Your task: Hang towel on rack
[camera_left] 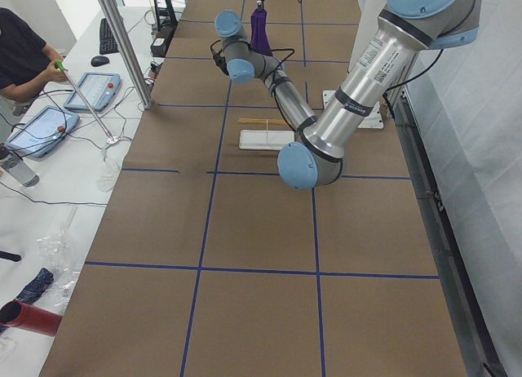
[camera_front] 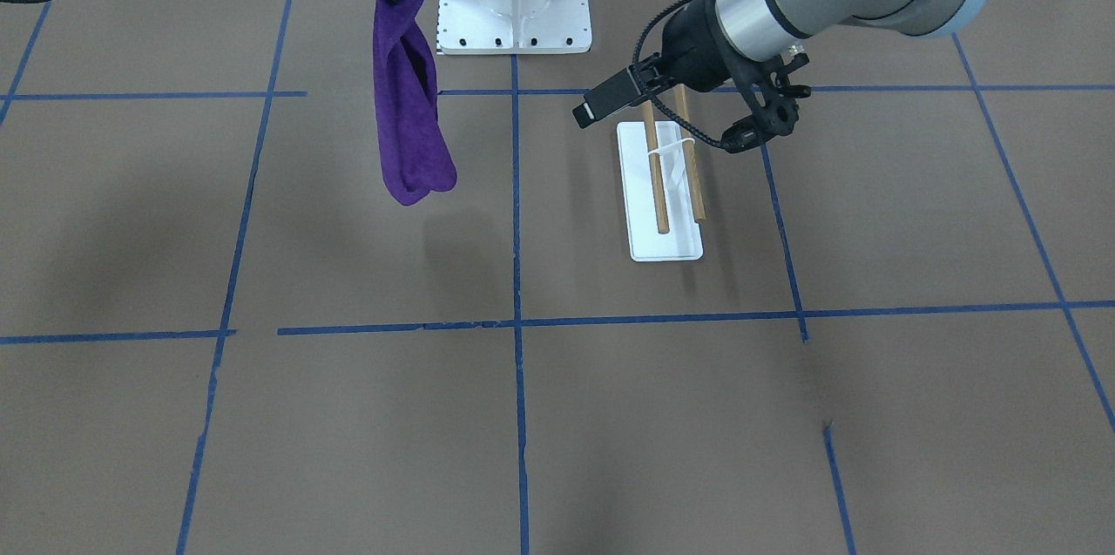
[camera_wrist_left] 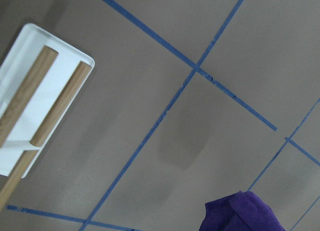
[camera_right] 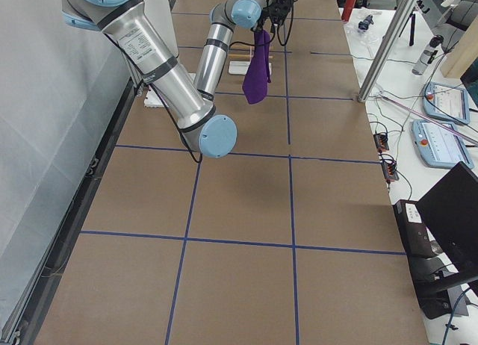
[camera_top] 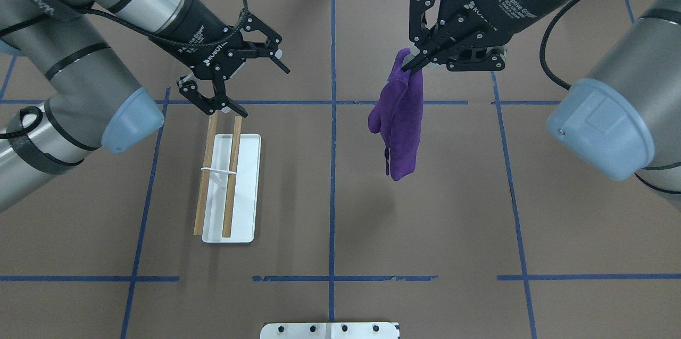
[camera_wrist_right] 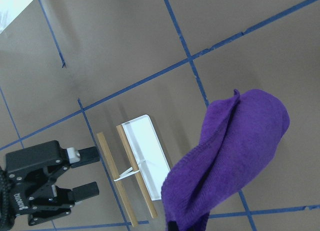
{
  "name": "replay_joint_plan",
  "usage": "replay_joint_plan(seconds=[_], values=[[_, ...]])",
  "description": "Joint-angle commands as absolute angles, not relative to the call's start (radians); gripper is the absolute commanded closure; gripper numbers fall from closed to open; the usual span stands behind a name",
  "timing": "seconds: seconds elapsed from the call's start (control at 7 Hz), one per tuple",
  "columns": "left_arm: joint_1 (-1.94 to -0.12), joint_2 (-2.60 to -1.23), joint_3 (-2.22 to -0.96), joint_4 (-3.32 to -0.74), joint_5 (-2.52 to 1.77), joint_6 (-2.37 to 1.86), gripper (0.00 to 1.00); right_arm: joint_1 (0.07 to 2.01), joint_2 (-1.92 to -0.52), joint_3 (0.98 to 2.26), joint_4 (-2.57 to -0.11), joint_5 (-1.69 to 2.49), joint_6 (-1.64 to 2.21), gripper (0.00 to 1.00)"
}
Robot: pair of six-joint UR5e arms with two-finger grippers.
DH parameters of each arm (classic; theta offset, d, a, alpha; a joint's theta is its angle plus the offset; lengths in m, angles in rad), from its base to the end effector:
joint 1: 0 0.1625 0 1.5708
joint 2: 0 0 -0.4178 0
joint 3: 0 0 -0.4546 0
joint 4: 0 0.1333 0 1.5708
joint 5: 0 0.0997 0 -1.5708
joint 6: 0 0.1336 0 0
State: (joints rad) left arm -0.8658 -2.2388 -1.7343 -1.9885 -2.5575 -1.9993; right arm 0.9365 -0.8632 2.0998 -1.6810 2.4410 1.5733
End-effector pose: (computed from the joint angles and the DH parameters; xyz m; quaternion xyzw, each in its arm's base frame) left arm 0.4153 -0.5218 0.0833 -0.2633 0.5861 -0.2098 0.7370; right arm -0.2957 -0.4545 -0.0024 -0.1003 -0.5928 0.1462 0.7856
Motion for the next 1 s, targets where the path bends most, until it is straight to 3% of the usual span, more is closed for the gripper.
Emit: replay_joint_plan(seconds=[0.0, 0.86], values=[[-0.838, -2.326, -1.633, -2.028, -2.545, -2.092, 0.02, 0.934, -0.845, 2.005, -1.492, 2.442, 1.568, 1.00], [-0.782, -2.405, -1.524, -2.128, -2.375, -2.239, 0.02, 0.899, -0.804, 2.014, -1.462, 2.444, 1.500, 1.00]])
